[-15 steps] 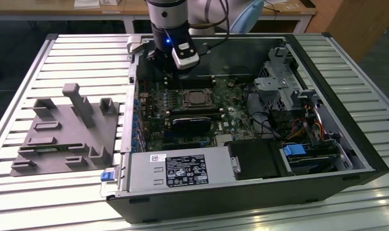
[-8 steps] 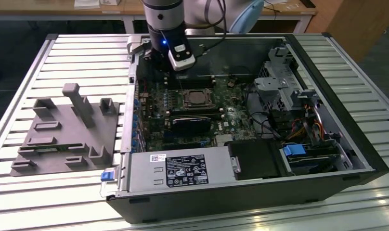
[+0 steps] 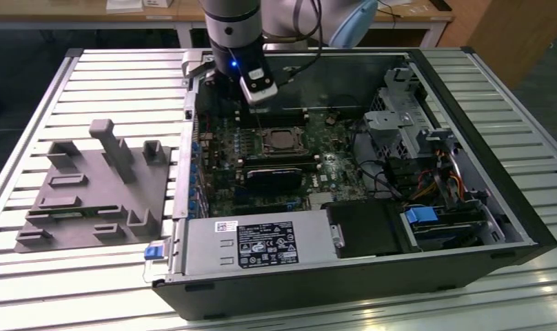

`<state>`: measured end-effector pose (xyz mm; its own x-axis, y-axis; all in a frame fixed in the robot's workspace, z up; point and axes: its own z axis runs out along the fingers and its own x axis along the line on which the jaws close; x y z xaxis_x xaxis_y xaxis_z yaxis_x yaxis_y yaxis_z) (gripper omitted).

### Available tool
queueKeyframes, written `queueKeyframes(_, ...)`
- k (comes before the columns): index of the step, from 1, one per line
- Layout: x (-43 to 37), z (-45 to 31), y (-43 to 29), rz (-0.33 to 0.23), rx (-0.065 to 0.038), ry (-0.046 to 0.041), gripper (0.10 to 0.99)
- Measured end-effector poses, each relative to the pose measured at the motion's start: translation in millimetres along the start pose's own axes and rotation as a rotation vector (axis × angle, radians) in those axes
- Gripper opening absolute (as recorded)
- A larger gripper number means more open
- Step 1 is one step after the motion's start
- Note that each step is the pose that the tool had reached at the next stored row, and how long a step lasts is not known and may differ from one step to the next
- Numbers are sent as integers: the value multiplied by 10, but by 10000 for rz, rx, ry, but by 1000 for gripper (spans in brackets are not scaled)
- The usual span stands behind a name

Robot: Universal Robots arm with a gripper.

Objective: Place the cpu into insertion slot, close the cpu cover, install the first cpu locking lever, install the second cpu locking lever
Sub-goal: 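Install the first cpu locking lever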

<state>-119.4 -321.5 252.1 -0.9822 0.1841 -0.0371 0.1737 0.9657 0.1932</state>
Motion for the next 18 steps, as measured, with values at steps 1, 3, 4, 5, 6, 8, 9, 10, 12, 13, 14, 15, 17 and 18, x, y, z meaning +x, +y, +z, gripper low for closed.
queueKeyframes(1,0,3,0,-23,-140,29,102)
queueKeyframes(3,0,6,-1,-64,-418,93,102)
queueKeyframes(4,0,6,-1,-81,-486,108,102)
queueKeyframes(5,0,6,-1,-89,-494,111,102)
queueKeyframes(6,-3,7,0,-94,-495,112,102)
queueKeyframes(8,-26,9,4,-95,-496,112,102)
queueKeyframes(9,-43,10,7,-95,-495,113,102)
queueKeyframes(10,-64,11,10,-95,-496,112,102)
queueKeyframes(12,-114,15,19,-94,-495,112,102)
queueKeyframes(13,-150,18,25,-94,-495,112,102)
queueKeyframes(14,-186,20,32,-94,-495,114,102)
queueKeyframes(15,-226,23,39,-93,-494,117,102)
queueKeyframes(17,-315,30,54,-93,-493,124,102)
queueKeyframes(18,-359,33,62,-91,-492,129,102)
